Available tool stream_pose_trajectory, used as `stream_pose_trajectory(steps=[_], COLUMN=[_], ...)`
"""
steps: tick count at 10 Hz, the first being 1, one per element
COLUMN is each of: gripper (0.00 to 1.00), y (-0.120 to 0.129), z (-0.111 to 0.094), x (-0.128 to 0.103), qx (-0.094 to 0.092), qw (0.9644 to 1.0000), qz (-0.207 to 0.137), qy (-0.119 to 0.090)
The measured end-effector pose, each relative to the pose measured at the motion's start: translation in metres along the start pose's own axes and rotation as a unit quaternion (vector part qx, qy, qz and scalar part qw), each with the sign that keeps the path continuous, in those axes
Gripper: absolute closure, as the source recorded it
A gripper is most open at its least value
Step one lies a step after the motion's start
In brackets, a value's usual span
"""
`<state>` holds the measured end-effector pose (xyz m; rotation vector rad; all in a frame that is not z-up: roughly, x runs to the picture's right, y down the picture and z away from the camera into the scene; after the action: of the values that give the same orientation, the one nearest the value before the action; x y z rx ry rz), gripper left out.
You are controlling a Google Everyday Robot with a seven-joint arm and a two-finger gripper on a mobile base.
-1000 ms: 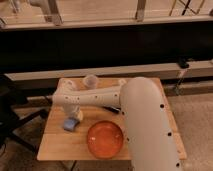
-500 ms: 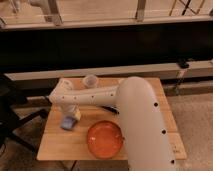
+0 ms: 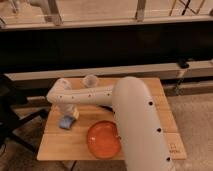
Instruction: Wipe the white sponge on the table
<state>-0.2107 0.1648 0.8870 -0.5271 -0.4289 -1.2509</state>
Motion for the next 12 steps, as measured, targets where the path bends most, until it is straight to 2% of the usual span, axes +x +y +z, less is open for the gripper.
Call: stream_pose_trajectory(steps=[12], gripper=[1.00], y=[-0.021], z=[-0.003], x=[0.021], qx=[0.000], qw=[1.0000], qz=[0.005], qy=[0.002])
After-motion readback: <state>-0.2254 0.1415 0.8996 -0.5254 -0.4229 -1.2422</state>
